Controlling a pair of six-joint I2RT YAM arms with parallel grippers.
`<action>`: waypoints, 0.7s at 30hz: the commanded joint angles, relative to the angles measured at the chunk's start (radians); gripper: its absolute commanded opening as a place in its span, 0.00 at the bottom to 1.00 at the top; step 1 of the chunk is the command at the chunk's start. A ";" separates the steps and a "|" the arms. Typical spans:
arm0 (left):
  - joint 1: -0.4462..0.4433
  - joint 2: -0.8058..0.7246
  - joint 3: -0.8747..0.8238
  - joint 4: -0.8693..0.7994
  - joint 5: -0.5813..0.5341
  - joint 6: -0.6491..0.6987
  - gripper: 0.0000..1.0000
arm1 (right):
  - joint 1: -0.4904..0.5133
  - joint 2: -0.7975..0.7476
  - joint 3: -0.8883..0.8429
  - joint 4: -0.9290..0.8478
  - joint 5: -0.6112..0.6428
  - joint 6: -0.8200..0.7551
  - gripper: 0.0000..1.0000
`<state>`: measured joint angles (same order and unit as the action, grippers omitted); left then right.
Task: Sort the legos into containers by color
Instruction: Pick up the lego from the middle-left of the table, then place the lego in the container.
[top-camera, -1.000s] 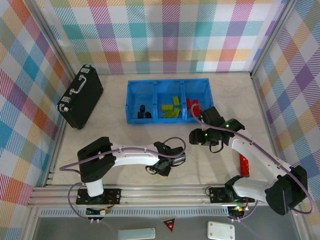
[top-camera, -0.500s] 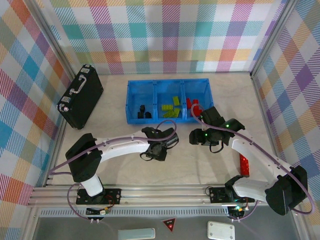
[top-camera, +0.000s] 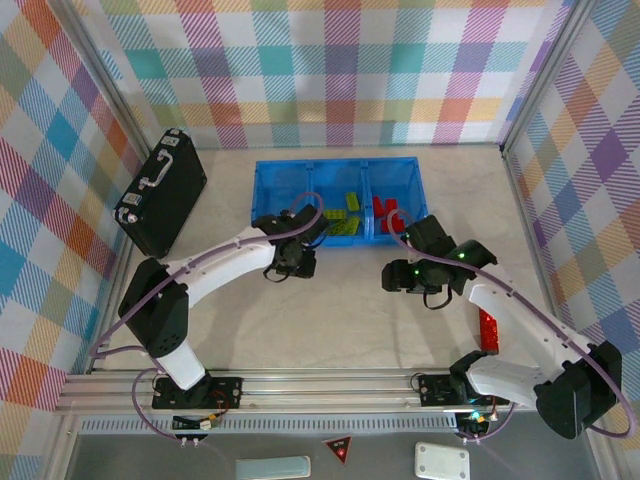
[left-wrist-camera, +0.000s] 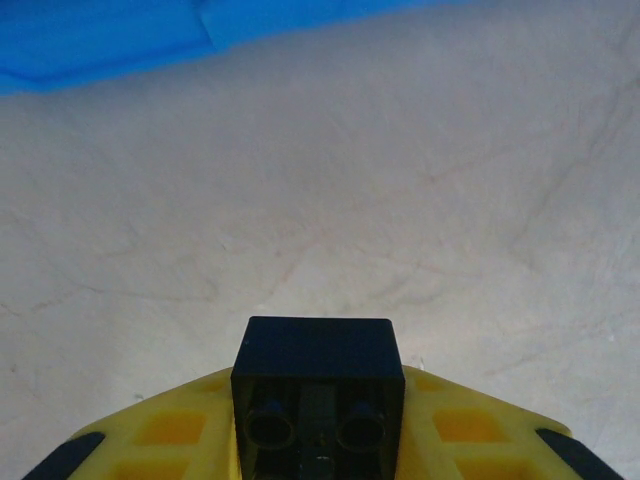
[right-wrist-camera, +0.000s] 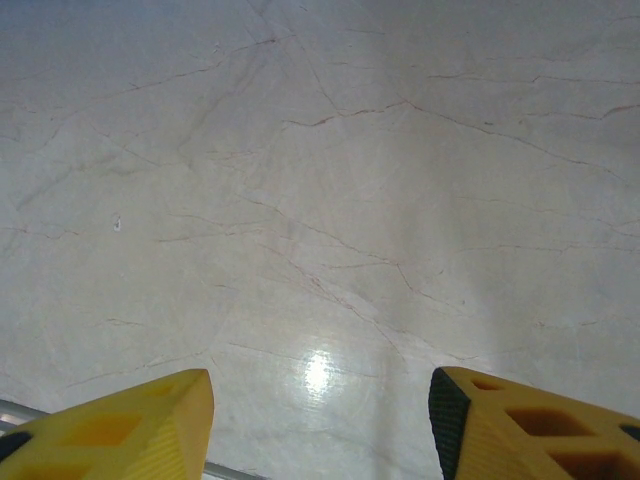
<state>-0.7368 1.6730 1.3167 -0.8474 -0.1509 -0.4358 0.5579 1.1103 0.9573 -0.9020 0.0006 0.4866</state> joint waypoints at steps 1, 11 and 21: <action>0.051 0.038 0.060 -0.023 0.002 0.073 0.33 | 0.007 -0.021 0.006 -0.035 0.010 0.008 0.61; 0.194 0.191 0.280 -0.006 -0.018 0.150 0.32 | 0.008 -0.047 0.014 -0.067 0.020 0.005 0.62; 0.297 0.330 0.413 0.072 -0.040 0.165 0.32 | 0.008 -0.070 0.017 -0.090 0.036 0.005 0.62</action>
<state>-0.4625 1.9755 1.6909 -0.8055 -0.1669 -0.2905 0.5579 1.0569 0.9573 -0.9638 0.0208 0.4866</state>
